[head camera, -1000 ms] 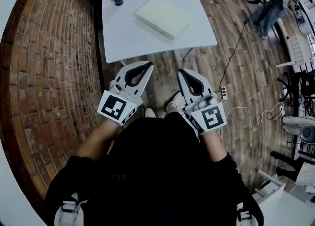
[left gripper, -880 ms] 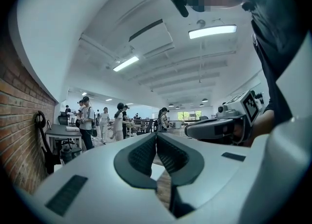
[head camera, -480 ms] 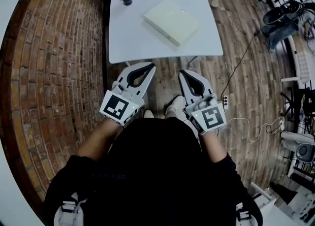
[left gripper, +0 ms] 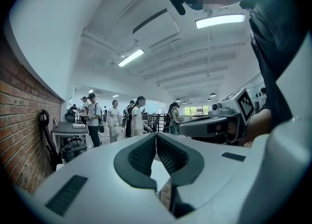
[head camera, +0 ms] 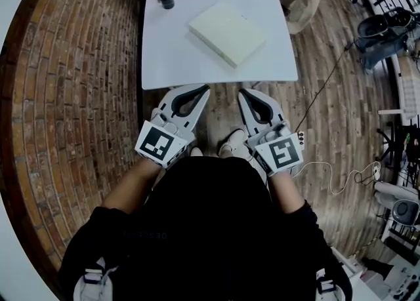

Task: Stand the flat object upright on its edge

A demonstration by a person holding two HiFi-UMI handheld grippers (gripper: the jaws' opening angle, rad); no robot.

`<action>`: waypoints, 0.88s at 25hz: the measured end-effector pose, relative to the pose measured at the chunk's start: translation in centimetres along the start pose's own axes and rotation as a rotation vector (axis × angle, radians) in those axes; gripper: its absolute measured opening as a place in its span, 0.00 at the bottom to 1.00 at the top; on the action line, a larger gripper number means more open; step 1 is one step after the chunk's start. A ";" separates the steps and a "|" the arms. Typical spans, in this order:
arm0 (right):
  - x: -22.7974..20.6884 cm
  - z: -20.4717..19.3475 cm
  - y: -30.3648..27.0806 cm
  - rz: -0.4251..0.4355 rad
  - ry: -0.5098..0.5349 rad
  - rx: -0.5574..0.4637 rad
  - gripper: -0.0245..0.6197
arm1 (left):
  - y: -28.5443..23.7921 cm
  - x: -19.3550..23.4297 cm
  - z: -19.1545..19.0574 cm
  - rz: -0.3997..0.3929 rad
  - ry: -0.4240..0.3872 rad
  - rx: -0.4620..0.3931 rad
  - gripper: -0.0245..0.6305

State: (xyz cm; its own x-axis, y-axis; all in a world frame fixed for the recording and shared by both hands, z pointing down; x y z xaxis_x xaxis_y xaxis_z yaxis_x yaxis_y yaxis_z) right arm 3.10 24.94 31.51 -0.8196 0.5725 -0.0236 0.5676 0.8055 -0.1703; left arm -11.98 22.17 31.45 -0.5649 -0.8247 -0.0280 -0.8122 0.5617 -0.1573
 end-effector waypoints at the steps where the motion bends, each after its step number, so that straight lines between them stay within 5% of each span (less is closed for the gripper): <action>1: -0.5 0.0 -0.1 0.003 0.000 -0.001 0.05 | -0.4 0.1 0.0 0.003 -0.001 0.005 0.07; 22: -10.6 0.0 -1.0 0.081 -0.013 -0.006 0.05 | -10.0 0.0 1.5 0.059 -0.013 0.056 0.07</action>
State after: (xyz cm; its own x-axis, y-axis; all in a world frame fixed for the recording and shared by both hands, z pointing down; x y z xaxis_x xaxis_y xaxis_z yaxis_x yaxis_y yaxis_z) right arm 11.22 18.10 31.89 -0.7717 0.6340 -0.0502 0.6327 0.7573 -0.1618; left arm -3.65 16.42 31.56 -0.6092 -0.7914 -0.0516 -0.7681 0.6050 -0.2097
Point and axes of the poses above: the fingertips, and each gripper's own axes: y backward along the fingers, x to its left, z out of its top, the point moved 6 cm from there along y, backward along the fingers, and after that the axes turned 6 degrees about x, right-handed, at the moved point
